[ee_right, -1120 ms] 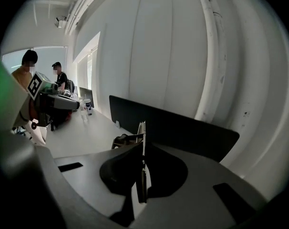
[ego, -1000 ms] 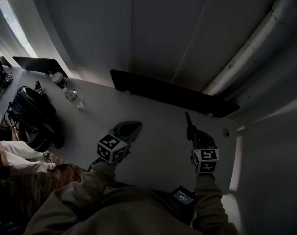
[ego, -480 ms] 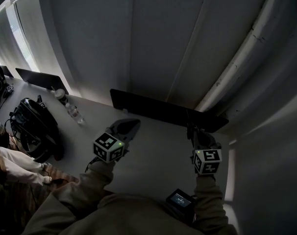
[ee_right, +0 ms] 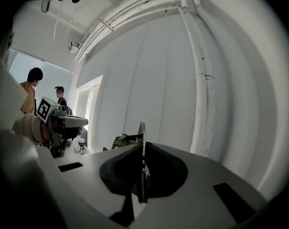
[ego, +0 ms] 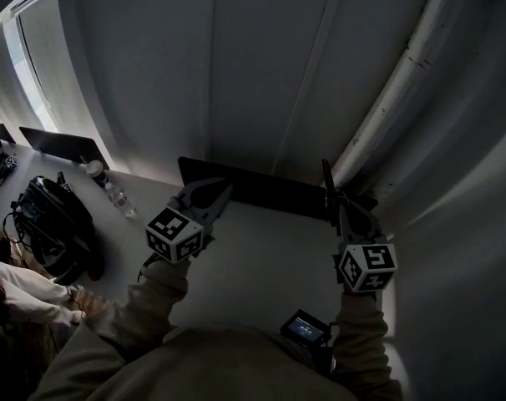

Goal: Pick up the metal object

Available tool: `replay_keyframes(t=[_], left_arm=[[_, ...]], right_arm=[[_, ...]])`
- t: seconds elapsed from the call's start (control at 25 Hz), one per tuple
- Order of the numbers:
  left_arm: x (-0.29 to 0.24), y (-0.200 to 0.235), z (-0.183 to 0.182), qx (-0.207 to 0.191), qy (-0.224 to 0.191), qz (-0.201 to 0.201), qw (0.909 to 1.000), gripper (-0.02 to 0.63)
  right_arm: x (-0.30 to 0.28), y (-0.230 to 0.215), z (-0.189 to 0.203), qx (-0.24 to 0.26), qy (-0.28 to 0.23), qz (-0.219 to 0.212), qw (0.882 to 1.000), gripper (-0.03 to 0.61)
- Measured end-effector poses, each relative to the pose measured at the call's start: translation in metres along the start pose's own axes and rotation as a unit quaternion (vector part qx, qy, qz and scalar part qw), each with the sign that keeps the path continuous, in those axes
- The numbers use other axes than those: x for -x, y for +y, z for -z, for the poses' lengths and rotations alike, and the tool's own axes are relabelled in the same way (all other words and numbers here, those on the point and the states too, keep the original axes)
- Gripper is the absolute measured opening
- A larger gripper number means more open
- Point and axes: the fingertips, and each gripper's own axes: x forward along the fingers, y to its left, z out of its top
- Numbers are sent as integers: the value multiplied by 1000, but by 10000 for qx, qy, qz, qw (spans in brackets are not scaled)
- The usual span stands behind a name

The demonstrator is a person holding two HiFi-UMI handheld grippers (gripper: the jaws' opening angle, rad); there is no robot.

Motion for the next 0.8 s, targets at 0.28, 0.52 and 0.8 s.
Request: replay_keyframes(t=[0.28, 0.52, 0.8], left_arm=[[-7, -12, -15, -70, -127, 178, 9997, -3], [-9, -13, -7, -35, -67, 199, 9998, -3], [-8, -16, 0, 18, -24, 246, 9997, -3]], right_arm=[[12, -4, -17, -132, -285, 3, 9995, 21], [11, -3, -8, -131, -211, 51, 9997, 21], [11, 2, -6, -132, -195, -17, 9997, 21]])
